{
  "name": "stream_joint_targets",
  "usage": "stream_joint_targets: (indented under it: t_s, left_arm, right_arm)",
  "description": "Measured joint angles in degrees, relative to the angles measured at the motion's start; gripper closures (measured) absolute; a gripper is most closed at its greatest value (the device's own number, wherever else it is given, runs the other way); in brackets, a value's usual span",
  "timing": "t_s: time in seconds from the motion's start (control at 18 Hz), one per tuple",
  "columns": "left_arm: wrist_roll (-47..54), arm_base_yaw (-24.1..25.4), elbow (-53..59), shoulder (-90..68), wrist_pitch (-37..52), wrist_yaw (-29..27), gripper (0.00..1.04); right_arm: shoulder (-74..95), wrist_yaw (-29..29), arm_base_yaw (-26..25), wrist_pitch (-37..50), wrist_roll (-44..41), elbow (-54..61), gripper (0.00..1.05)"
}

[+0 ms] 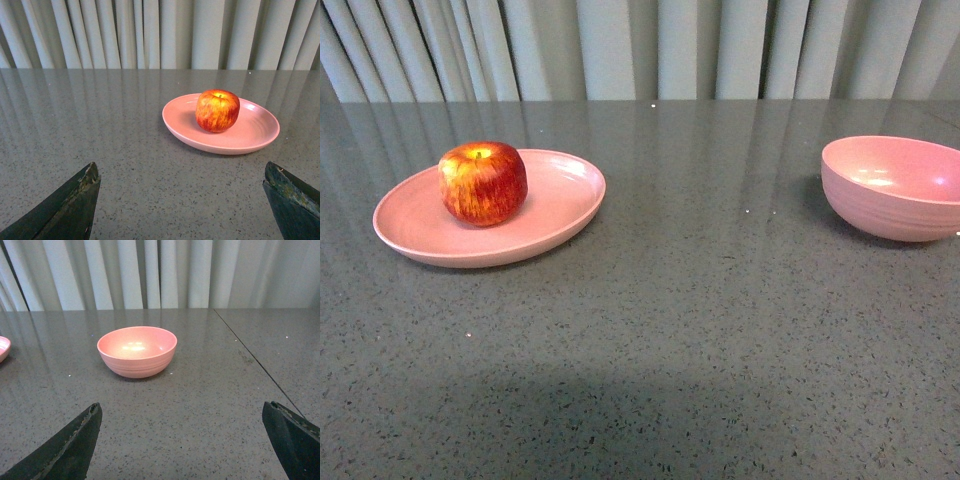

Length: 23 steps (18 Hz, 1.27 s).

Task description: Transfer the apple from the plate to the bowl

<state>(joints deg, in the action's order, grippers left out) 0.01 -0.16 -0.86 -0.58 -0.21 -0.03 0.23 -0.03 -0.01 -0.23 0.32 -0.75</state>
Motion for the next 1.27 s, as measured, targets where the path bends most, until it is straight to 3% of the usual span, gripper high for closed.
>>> stream_joint_targets:
  t_s: [1.11, 1.27]
  left_arm:
    - [0.0, 0.0, 0.0, 0.0, 0.0, 0.0, 0.07]
    - [0.0, 0.0, 0.0, 0.0, 0.0, 0.0, 0.07]
  right_arm:
    - [0.0, 0.0, 0.0, 0.0, 0.0, 0.0, 0.07]
    - [6.4, 0.7, 2.4, -6.3, 7.9, -2.8, 0.07]
